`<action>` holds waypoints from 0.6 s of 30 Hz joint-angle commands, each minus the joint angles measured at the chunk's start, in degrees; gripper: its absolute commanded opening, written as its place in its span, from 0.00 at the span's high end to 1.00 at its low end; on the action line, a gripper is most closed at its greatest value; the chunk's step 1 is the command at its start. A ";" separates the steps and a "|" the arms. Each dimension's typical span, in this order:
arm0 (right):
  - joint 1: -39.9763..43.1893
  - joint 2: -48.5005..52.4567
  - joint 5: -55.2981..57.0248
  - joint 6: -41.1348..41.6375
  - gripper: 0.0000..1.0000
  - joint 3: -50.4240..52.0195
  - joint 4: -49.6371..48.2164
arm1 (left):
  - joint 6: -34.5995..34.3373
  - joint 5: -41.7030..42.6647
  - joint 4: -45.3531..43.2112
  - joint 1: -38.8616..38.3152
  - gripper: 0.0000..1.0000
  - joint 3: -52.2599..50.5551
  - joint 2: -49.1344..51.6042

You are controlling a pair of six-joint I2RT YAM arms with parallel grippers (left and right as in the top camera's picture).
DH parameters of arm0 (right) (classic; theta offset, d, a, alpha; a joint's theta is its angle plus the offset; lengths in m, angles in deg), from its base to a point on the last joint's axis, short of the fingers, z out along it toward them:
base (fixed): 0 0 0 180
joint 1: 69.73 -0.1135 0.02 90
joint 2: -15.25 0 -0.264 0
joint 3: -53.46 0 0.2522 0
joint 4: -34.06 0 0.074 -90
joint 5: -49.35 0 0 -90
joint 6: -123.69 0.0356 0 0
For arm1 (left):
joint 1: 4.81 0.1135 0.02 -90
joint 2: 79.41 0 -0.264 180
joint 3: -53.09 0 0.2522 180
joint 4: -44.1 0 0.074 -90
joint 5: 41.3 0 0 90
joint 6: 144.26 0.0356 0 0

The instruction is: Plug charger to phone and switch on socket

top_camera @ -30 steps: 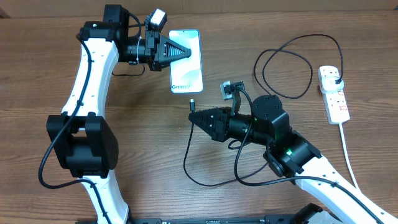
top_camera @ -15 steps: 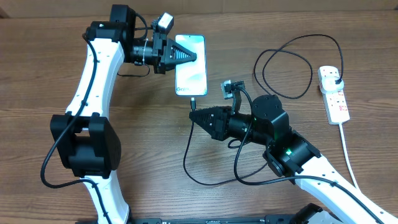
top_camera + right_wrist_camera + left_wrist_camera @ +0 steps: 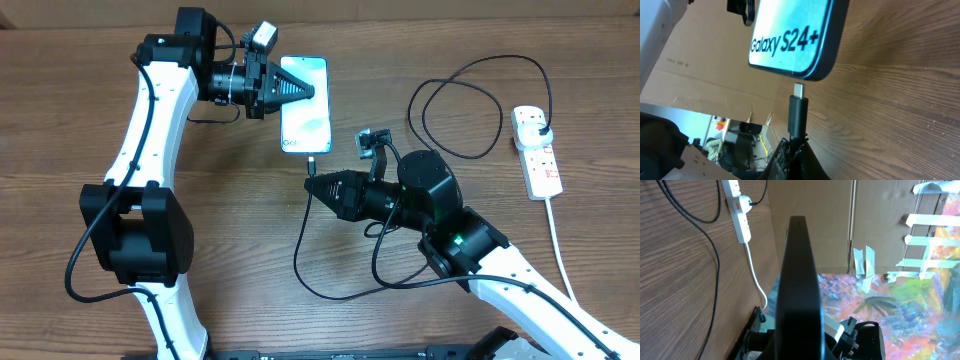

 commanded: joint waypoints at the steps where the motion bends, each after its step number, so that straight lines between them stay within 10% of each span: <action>1: -0.31 0.09 0.35 0.87 0.96 0.35 -0.31 | -0.68 1.79 -0.04 -0.68 0.95 0.50 -2.36; 18: -0.31 0.09 -2.14 -1.18 0.96 0.35 -2.27 | -0.68 1.18 -0.04 -0.66 0.96 0.50 -2.36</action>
